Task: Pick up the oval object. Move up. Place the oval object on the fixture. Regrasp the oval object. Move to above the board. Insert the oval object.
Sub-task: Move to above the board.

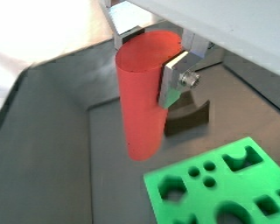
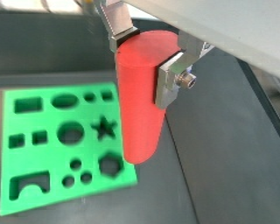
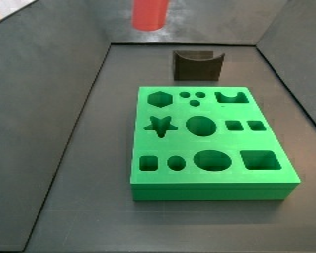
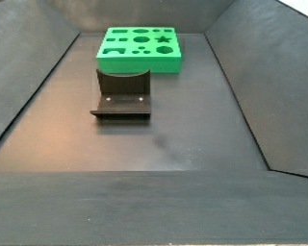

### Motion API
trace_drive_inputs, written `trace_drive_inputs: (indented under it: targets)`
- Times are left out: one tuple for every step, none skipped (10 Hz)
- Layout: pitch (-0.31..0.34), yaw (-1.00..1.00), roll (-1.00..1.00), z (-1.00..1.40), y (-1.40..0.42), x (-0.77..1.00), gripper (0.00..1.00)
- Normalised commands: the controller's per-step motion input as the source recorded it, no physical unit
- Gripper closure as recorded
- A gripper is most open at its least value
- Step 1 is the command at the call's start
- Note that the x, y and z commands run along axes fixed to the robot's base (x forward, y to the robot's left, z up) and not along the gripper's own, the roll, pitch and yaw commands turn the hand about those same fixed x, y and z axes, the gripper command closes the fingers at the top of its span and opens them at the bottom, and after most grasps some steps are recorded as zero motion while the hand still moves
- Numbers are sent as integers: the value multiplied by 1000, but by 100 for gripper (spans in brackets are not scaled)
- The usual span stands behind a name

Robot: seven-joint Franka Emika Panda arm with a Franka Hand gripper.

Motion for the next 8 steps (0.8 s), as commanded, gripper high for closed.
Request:
trace_drive_inputs:
  targets:
    - [-124, 1000, -187, 168, -435, -62, 100]
    - [-129, 1000, -180, 119, -300, -36, 100]
    - [-153, 1000, -155, 46, -120, -25, 100]
    - [-170, 1000, -143, 22, -38, -23, 100]
    - [-186, 1000, -137, 18, -7, -33, 100]
    - [-200, 1000, -131, 14, -3, -43, 100]
    - [-234, 1000, -115, 9, 9, -68, 100]
    - [-274, 1000, -105, 7, 20, -85, 100]
